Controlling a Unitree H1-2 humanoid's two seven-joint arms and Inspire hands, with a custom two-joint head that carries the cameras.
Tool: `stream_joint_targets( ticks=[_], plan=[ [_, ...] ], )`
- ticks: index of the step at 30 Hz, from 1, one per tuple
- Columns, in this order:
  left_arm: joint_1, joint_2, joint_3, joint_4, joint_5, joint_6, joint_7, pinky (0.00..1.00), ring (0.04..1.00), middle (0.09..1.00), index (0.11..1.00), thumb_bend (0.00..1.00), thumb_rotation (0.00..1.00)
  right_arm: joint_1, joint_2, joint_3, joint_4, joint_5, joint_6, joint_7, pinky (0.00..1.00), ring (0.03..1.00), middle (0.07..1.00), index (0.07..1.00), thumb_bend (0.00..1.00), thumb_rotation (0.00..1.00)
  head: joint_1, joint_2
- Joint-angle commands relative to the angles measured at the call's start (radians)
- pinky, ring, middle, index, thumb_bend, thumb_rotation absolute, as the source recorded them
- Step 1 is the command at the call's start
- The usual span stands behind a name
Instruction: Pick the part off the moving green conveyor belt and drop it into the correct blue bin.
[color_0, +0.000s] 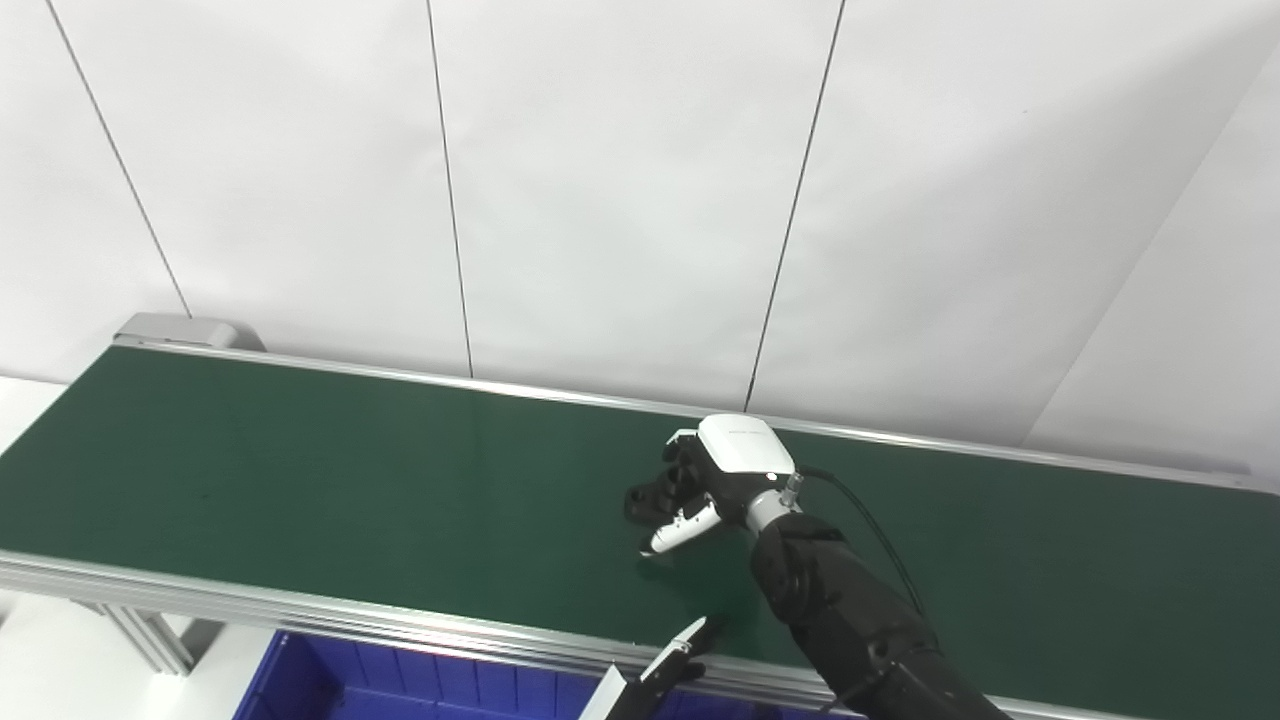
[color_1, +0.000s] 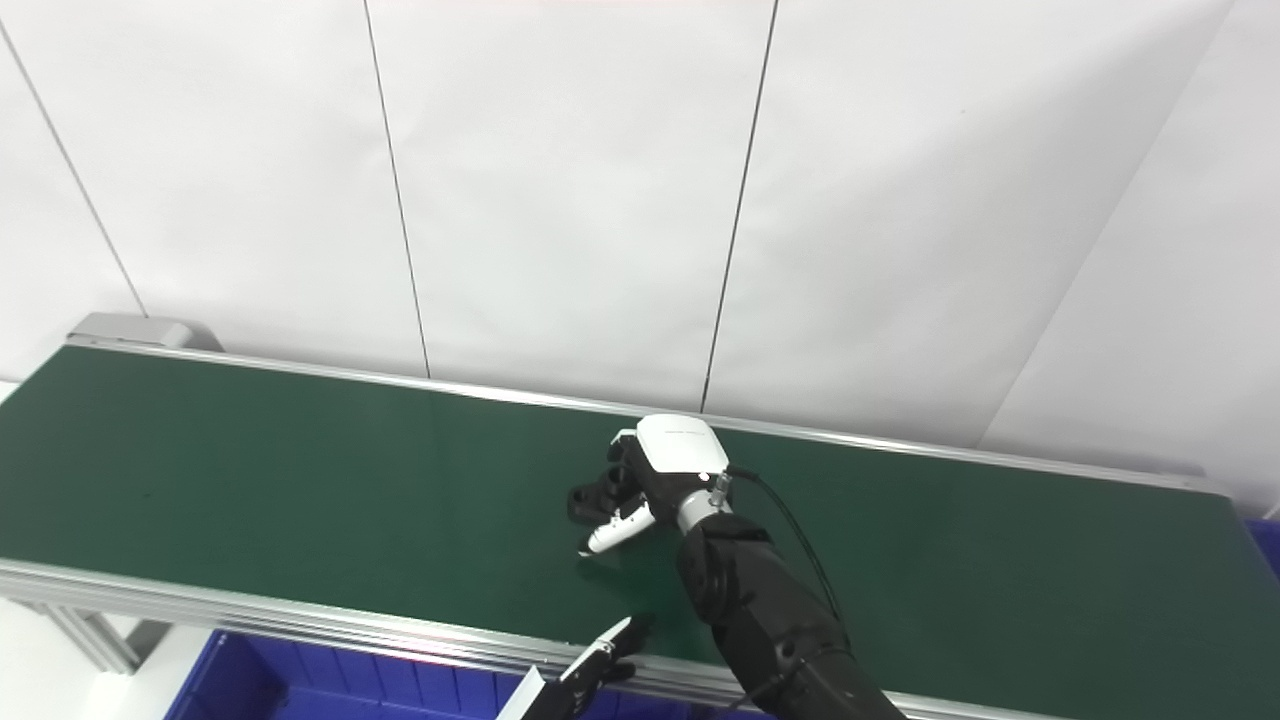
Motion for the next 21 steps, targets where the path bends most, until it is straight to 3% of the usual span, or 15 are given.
stream_joint_targets(
  ticks=[1, 5, 7, 15, 16, 21],
  plan=[
    [0.052, -0.071, -0.045, -0.035, -0.010, -0.007, 0.001, 0.88, 0.937, 0.946, 0.929, 0.95, 0.97, -0.028, 0.005, 0.036, 0.028, -0.044, 0.100, 0.060, 0.30, 0.409, 0.504, 0.564, 0.54, 0.02, -0.005, 0.001],
    [0.054, -0.062, -0.047, -0.046, -0.019, 0.000, -0.009, 0.87, 0.937, 0.951, 0.935, 0.96, 0.97, -0.042, -0.006, 0.098, 0.011, -0.085, 0.222, 0.163, 0.21, 0.370, 0.462, 0.557, 0.51, 0.00, -0.014, 0.005],
    [0.056, -0.058, -0.049, -0.053, -0.017, 0.005, -0.011, 0.88, 0.939, 0.953, 0.937, 0.96, 0.98, -0.043, -0.012, 0.110, -0.012, -0.087, 0.263, 0.213, 0.19, 0.400, 0.502, 0.510, 0.52, 0.00, -0.017, 0.006],
    [0.056, -0.051, -0.051, -0.060, -0.023, 0.008, -0.016, 0.87, 0.941, 0.958, 0.945, 0.95, 0.98, -0.047, -0.043, 0.144, -0.094, -0.111, 0.334, 0.389, 0.22, 0.412, 0.519, 0.495, 0.52, 0.00, -0.024, 0.012],
    [0.055, -0.051, -0.051, -0.059, -0.024, 0.007, -0.016, 0.88, 0.942, 0.958, 0.945, 0.94, 0.98, -0.048, -0.048, 0.149, -0.100, -0.116, 0.334, 0.408, 0.25, 0.415, 0.520, 0.683, 0.53, 0.00, -0.025, 0.012],
    [0.057, -0.051, -0.051, -0.062, -0.024, 0.009, -0.016, 0.86, 0.937, 0.959, 0.947, 0.95, 0.99, -0.038, -0.067, 0.151, -0.134, -0.119, 0.328, 0.451, 0.33, 0.428, 0.531, 0.743, 0.53, 0.00, -0.025, 0.017]
  ],
)
